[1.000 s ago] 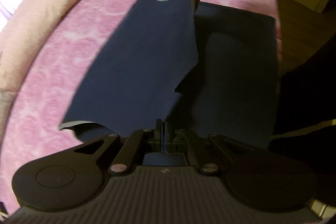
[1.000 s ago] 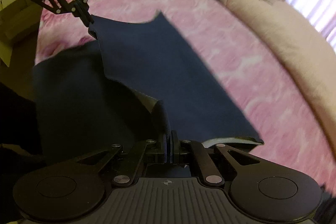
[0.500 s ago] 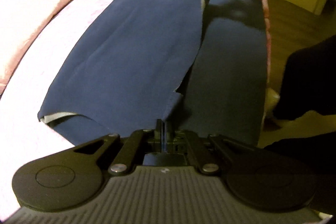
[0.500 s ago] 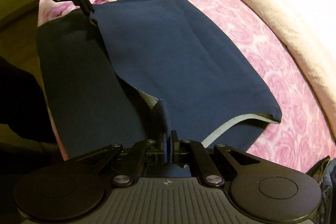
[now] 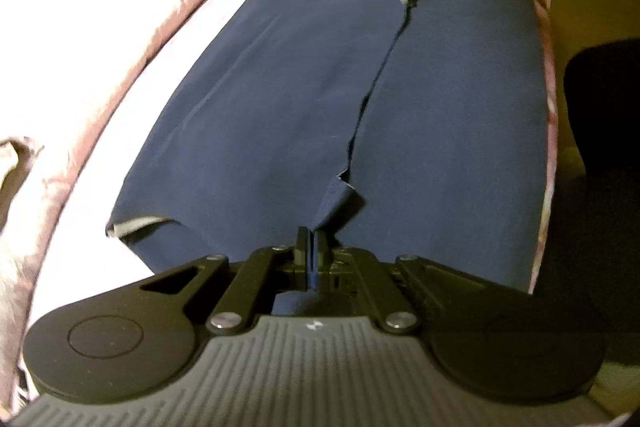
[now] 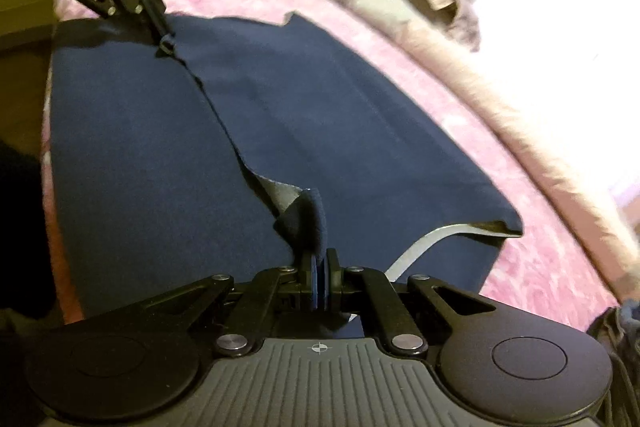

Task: Fold clothes

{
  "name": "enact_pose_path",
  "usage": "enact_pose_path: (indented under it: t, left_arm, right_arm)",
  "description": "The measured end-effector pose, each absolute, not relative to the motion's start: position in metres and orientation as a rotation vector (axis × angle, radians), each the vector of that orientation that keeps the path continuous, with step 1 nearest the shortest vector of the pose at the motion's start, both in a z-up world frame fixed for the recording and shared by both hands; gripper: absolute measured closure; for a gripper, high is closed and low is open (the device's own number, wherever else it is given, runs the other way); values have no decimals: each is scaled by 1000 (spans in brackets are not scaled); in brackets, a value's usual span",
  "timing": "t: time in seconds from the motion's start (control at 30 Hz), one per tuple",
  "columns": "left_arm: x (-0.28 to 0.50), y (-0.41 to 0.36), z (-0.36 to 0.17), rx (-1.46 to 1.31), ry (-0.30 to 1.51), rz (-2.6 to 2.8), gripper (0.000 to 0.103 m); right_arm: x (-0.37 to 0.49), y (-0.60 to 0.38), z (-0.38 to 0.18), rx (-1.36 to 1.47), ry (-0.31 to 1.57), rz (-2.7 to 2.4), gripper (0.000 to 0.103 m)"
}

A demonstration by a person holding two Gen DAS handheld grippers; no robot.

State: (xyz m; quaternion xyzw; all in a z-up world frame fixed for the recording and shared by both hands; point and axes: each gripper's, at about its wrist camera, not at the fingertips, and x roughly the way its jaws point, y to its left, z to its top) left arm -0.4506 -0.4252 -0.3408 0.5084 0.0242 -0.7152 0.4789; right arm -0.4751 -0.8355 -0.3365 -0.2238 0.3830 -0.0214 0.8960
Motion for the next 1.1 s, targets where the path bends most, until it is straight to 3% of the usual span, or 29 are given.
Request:
enact_pose_path:
  t: [0.3,0.6,1.1]
  left_arm:
    - [-455,-411,-344,1192,-71,-1709,103]
    - [-483,-348,-311,1130,-222,-1646,103]
    - [-502,-314,-361,1200,-125,-1598,103]
  right_arm:
    - [-491,-815,-344,-542,695,-143,102]
    - [-523,-762,-302,-710,695,-144,102]
    - [-551,-739,-352,-777,827,-104,102]
